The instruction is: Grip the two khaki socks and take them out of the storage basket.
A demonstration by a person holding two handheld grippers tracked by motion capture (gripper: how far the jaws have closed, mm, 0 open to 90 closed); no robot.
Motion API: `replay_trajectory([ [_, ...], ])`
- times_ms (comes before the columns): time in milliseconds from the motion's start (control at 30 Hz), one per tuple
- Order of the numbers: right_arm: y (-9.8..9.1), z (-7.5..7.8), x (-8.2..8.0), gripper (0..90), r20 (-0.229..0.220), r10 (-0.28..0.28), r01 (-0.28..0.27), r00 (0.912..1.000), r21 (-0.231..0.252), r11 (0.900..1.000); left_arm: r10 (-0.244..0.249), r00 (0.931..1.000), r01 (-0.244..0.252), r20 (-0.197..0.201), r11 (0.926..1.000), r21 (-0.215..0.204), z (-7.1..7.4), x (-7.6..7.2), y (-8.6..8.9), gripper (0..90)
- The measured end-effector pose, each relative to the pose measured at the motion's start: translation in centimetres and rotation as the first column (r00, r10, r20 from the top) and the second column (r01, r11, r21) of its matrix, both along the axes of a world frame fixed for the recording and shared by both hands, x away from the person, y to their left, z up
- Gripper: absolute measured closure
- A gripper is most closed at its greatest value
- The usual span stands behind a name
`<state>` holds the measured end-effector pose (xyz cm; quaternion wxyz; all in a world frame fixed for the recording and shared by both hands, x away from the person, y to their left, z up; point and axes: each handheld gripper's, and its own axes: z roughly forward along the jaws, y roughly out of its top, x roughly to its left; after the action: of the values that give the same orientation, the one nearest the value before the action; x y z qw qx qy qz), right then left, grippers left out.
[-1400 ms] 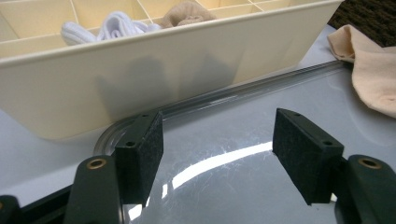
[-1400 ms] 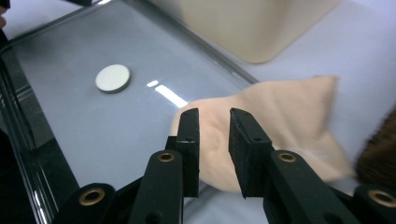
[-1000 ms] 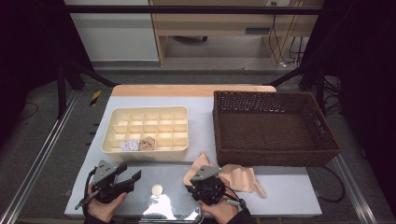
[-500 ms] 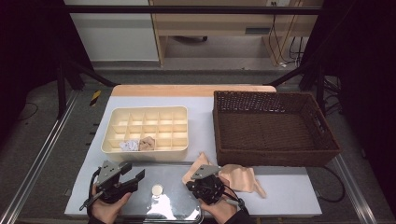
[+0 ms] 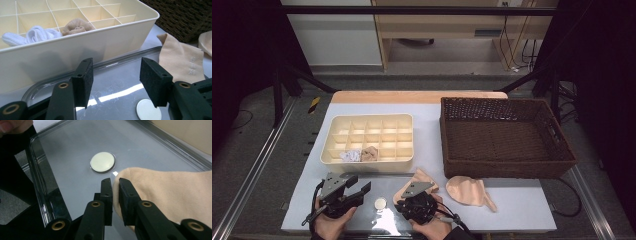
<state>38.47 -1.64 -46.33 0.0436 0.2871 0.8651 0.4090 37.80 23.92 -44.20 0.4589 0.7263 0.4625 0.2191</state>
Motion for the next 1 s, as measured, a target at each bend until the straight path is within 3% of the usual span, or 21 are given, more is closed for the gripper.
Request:
replay_trajectory([
  [133,-0.9,0.8,0.1,78.8,0.016,-0.008,0.008,0.9998,0.035,0.9994,-0.001,1.0,0.001,-0.001,1.0,-0.003,0.0,-0.1,0.0,46.0],
  [267,-2.6,2.1,0.3,74.6,0.065,-0.048,0.043,0.9967,0.069,0.9967,-0.011,0.9999,0.011,-0.001,0.9999,-0.012,0.1,-0.3,-0.1,47.3],
  [367,-4.6,3.1,0.7,71.6,0.093,-0.102,0.095,0.9904,0.079,0.9923,-0.016,0.9999,0.016,0.005,0.9998,-0.012,0.4,-0.5,-0.3,49.1],
  [567,-8.4,4.6,1.1,72.9,0.127,-0.177,0.17,0.976,0.067,0.9832,-0.054,0.9982,0.053,0.026,0.9978,0.039,1.6,-1.0,-2.2,52.2],
  [700,-10.1,4.2,1.7,75.8,0.128,-0.221,0.216,0.9668,0.053,0.9749,-0.088,0.9958,0.087,0.025,0.995,0.048,1.8,-1.2,-4.1,55.8],
  [800,-10.5,3.3,2.3,78.1,0.113,-0.244,0.242,0.9632,0.031,0.9699,-0.115,0.9934,0.115,0.001,0.9922,0.049,1.4,-1.0,-5.5,58.1],
  [1000,-9.8,1.6,3.7,79.3,0.102,-0.259,0.261,0.9605,-0.008,0.9653,-0.147,0.9862,0.153,-0.077,0.9845,0.085,-0.3,-0.5,-7.9,60.4],
])
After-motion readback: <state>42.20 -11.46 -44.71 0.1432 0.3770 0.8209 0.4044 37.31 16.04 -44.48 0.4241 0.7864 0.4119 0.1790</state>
